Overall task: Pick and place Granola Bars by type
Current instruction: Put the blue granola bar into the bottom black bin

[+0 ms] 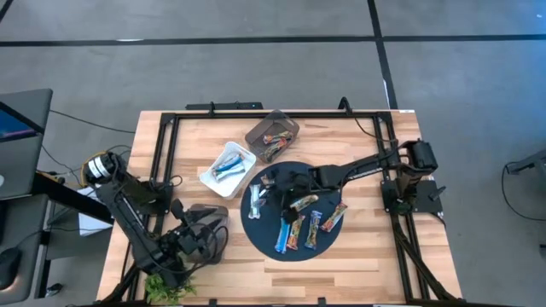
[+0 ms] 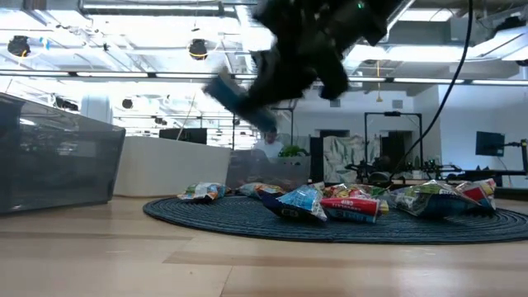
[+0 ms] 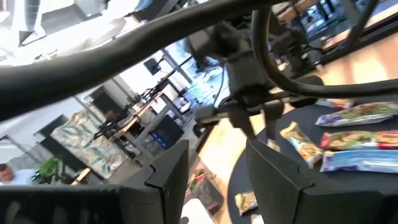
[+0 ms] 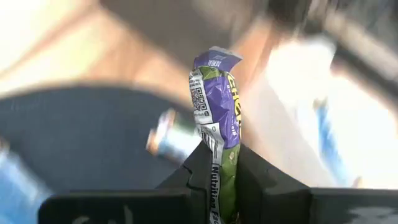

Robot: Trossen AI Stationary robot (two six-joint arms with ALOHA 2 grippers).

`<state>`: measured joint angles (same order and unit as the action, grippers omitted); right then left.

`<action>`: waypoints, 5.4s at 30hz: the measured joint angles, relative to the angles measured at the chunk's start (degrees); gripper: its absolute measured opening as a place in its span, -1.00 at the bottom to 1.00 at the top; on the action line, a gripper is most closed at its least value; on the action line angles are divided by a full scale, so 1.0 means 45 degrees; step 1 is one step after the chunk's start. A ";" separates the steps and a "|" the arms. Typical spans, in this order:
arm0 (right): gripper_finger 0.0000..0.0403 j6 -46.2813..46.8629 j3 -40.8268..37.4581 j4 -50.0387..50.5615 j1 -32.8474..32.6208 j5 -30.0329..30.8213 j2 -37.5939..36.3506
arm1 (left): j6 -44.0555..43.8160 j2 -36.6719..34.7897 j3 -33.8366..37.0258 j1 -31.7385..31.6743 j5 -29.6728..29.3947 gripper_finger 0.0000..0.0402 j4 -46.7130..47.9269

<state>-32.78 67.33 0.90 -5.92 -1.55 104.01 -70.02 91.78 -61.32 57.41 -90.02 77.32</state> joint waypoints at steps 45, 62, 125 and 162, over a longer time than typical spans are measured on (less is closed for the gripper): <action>0.08 0.1242 0.0772 -0.0528 0.0147 -0.3622 0.2140 | -0.1193 0.0036 0.0018 0.0651 0.0664 -0.24 0.0199; 0.26 0.3615 -0.1000 0.4481 0.0217 0.0120 -0.3389 | 0.6570 0.0041 0.0461 -0.3564 0.5428 -0.25 -0.6493; 0.26 0.4095 -1.1298 -0.1813 0.1984 0.2018 -1.4009 | 1.1874 0.3815 0.0034 -0.8465 1.7840 -0.22 -1.4762; 0.26 0.4337 -1.1298 -0.1237 0.1989 0.2018 -1.4009 | 0.0967 0.3766 -0.6688 -0.4561 1.4285 -0.72 0.2102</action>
<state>-13.26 16.49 -4.67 3.03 7.53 40.97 -65.67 108.73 -91.42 36.88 -25.74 86.78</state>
